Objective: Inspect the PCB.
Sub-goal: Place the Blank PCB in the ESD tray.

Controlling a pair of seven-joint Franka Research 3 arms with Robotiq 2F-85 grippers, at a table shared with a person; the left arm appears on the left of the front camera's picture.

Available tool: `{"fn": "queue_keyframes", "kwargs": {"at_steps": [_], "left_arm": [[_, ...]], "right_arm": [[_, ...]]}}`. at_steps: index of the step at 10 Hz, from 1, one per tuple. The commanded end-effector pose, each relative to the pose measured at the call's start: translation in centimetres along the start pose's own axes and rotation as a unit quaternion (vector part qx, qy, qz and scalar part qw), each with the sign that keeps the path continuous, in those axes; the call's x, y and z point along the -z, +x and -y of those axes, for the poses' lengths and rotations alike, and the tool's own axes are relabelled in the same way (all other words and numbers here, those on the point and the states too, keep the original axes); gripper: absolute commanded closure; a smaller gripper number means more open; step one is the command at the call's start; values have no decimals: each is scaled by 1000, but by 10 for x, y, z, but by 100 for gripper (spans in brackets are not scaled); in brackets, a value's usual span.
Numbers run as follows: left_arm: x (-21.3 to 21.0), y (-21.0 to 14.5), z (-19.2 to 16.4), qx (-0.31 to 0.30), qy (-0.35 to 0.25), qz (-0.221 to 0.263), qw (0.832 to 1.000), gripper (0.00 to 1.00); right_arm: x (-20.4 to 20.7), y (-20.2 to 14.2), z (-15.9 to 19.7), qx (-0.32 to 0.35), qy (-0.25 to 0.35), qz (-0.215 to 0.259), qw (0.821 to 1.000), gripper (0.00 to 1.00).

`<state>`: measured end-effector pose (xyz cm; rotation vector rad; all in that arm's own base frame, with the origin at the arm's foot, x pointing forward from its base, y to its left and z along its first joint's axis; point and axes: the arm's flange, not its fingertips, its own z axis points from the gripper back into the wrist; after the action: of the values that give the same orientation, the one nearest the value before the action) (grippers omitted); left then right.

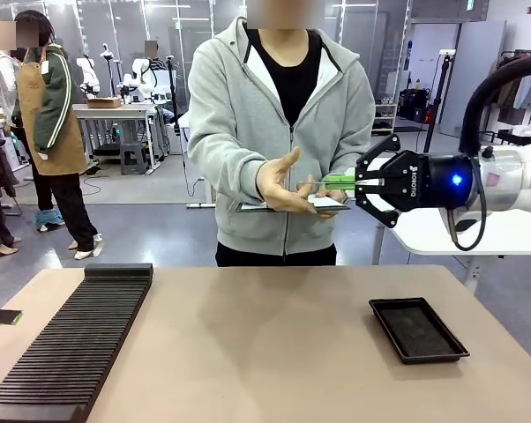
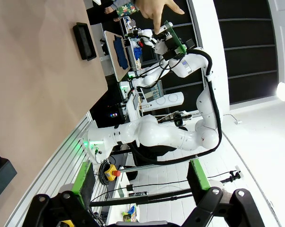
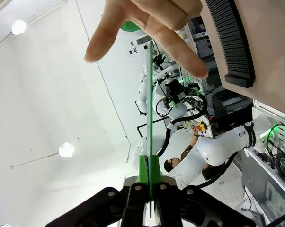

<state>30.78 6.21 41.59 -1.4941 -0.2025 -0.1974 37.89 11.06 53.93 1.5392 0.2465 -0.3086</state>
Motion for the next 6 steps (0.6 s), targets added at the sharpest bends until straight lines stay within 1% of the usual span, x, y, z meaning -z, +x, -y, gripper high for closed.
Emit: {"fn": "queue_keyframes", "kwargs": {"at_steps": [1,4,5,6], "left_arm": [[1,3,2,4,-1,-1,1000,0],[1,3,2,4,-1,-1,1000,0],[1,3,2,4,-1,-1,1000,0],[1,3,2,4,-1,-1,1000,0]], "right_arm": [[-16,-7,2,-12,6,-9,1000,97],[-33,-6,1,-15,12,-5,1000,97],[-41,-7,0,-22,8,5,1000,97],[-54,-10,-1,-36,-10,5,999,97]]}}
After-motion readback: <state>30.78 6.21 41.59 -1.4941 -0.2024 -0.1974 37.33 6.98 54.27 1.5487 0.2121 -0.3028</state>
